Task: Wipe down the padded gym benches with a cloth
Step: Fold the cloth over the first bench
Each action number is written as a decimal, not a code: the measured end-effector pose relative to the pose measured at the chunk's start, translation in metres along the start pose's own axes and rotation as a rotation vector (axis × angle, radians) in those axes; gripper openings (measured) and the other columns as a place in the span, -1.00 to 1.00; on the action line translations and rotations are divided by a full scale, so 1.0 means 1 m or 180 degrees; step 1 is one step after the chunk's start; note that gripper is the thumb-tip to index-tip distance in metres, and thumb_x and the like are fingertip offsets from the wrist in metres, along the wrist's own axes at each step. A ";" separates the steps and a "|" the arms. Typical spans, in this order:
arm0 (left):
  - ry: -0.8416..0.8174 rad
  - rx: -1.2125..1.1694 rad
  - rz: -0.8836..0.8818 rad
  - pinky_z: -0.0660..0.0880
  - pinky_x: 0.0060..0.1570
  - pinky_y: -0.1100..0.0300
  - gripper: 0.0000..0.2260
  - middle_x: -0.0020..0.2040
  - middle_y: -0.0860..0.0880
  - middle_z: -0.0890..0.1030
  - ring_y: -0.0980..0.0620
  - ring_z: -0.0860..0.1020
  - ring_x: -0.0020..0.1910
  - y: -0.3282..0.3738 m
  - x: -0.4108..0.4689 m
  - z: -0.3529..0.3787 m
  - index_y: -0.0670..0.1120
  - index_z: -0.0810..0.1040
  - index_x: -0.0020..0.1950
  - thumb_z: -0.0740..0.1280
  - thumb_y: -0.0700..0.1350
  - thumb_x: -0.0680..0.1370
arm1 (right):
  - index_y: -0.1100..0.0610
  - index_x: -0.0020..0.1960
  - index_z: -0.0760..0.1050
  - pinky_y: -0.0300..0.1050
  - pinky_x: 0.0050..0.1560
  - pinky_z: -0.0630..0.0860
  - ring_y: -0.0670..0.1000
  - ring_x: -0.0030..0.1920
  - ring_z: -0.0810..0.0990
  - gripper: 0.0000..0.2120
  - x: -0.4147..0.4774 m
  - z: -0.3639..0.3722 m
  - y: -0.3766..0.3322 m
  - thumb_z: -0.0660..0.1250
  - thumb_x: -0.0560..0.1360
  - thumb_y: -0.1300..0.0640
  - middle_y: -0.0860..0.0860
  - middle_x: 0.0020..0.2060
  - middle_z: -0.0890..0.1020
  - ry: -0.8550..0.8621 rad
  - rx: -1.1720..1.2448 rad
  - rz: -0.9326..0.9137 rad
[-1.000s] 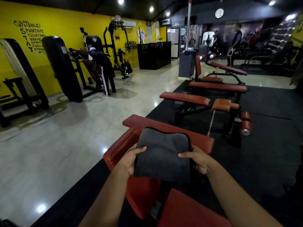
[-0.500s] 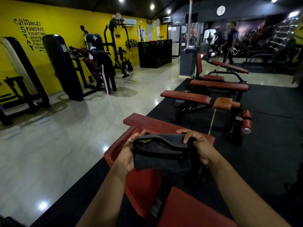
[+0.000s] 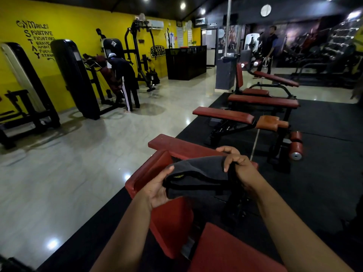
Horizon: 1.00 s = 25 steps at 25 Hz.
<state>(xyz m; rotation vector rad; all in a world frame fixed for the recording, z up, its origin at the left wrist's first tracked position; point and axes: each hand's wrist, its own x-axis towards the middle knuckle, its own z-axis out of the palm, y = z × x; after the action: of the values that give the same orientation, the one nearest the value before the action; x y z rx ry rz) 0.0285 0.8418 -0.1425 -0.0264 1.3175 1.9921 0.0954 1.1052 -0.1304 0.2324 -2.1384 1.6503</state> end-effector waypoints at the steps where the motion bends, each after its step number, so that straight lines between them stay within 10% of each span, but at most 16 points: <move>1: 0.0076 0.0054 0.0049 0.65 -0.20 0.07 -0.65 -0.05 -0.17 0.70 -0.07 0.69 -0.18 -0.001 0.000 0.000 -0.12 0.51 0.27 0.35 -0.07 0.51 | -0.15 -0.35 0.57 -0.25 0.27 0.28 -0.25 0.25 0.44 -0.36 -0.001 0.000 -0.003 0.05 0.34 0.56 0.01 0.22 0.46 0.0103 -0.0062 0.0001; 5: 0.0293 0.0061 0.0441 0.59 -0.40 0.17 -0.46 0.03 -0.10 0.65 0.00 0.66 -0.25 0.001 0.010 0.006 0.04 0.34 0.47 0.30 -0.36 0.55 | 0.04 0.27 0.45 -0.27 -0.01 0.49 -0.15 0.07 0.58 -0.73 -0.007 0.005 -0.010 0.16 0.63 0.24 -0.01 0.14 0.54 0.0451 0.1029 0.1018; 9: 0.0384 0.0064 0.0555 0.59 -0.40 0.16 -0.39 0.04 -0.08 0.65 -0.01 0.65 -0.23 0.002 0.012 0.008 0.10 0.29 0.49 0.32 -0.36 0.53 | -0.01 0.04 0.65 -0.22 -0.43 0.42 -0.02 -0.44 0.57 -0.56 -0.016 0.002 -0.011 0.09 0.54 -0.22 0.01 -0.36 0.63 0.0069 0.1970 0.2191; 13: 0.0315 0.0250 0.0579 0.60 -0.35 0.16 -0.42 0.18 -0.07 0.62 -0.01 0.66 -0.13 0.003 0.004 0.003 0.09 0.38 0.43 0.34 -0.38 0.51 | -0.10 0.35 0.43 -0.01 0.04 0.61 0.13 0.06 0.66 -0.50 -0.021 0.000 -0.007 0.42 0.44 -0.07 0.09 0.13 0.65 -0.0597 0.1084 0.2366; 18: 0.0723 0.0552 0.0731 0.60 -0.10 0.07 -0.39 0.33 -0.09 0.55 -0.10 0.61 0.18 0.005 0.010 -0.002 0.04 0.28 0.52 0.42 -0.23 0.53 | 0.21 0.18 0.51 -0.22 -0.09 0.59 0.07 0.03 0.64 -0.57 -0.015 0.016 -0.013 0.45 0.37 0.46 0.07 -0.04 0.69 -0.0016 0.0802 0.1753; 21: 0.1590 0.1091 0.0508 0.43 0.23 -0.03 -0.36 0.49 -0.13 0.35 -0.16 0.43 0.37 -0.003 0.015 0.013 -0.02 0.12 0.59 0.34 0.05 0.60 | 0.19 0.05 0.49 -0.21 -0.09 0.49 0.01 -0.06 0.57 -0.63 -0.004 0.031 -0.021 0.47 0.32 0.43 0.02 -0.12 0.60 0.0205 -0.0348 0.0612; 25: 0.0835 0.0271 0.0001 0.53 0.10 -0.10 -0.35 0.30 -0.21 0.55 -0.21 0.56 0.22 -0.001 0.015 0.037 -0.18 0.38 0.44 0.08 0.31 0.61 | -0.05 0.07 0.42 -0.11 -0.12 0.32 0.07 -0.08 0.47 -0.51 -0.014 0.055 -0.018 0.38 0.19 0.26 0.02 -0.10 0.57 -0.0216 -0.2422 -0.1074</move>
<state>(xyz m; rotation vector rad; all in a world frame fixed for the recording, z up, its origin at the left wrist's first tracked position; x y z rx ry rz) 0.0314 0.8802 -0.1317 -0.2548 1.5658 1.9805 0.1019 1.0459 -0.1314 0.3810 -2.4373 0.5876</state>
